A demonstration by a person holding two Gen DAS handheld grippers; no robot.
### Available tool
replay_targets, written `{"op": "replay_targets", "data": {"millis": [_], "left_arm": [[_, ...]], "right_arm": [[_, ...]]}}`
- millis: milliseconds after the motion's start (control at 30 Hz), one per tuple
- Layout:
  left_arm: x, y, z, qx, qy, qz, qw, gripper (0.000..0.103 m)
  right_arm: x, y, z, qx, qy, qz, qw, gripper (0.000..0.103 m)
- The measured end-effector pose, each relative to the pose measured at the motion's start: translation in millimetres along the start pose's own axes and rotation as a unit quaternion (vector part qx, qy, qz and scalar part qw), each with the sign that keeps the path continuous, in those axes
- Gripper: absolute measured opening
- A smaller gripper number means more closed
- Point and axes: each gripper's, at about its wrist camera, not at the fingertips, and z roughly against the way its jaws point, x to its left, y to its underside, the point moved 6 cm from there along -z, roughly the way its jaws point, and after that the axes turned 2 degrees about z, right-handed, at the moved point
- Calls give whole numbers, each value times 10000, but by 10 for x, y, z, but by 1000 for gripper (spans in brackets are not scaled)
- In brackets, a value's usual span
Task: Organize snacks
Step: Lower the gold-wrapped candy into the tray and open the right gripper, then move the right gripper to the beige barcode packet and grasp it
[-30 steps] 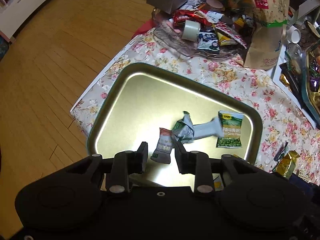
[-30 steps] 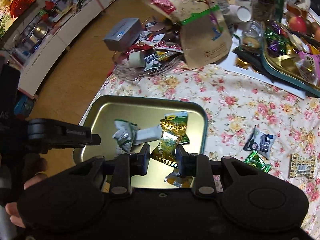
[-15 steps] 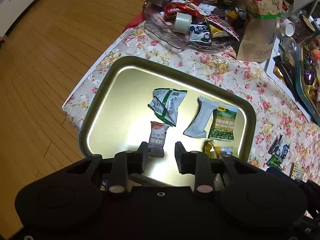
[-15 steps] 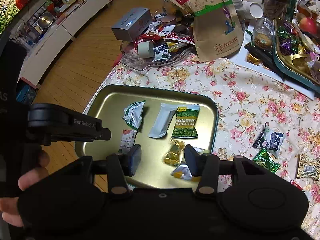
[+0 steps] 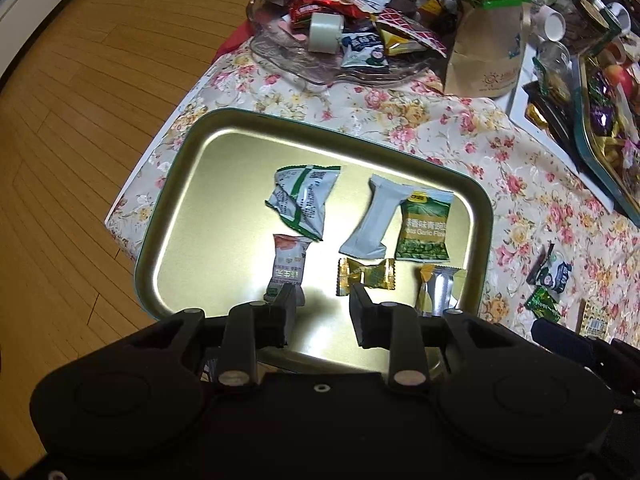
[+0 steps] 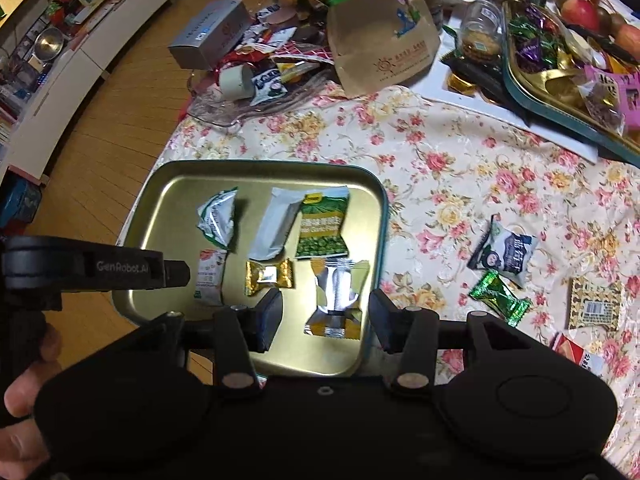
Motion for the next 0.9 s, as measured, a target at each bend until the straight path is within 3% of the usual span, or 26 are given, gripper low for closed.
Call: {"op": "replay_targets", "data": {"millis": [433,567,900], "left_arm": [[-526,77,-36,238,454,-436,9977,39],[-712,100,-11,139,363,-731,9966,39],[-1298,190,-12,229,554,-1213,9908,39]], "right_arm": [[-491,50,-37,275,345,-540,9976,51],[-693,75,-20,335,476,-761,9954,51],[-1403,193,11,511,728,-1642,9824,50]]}}
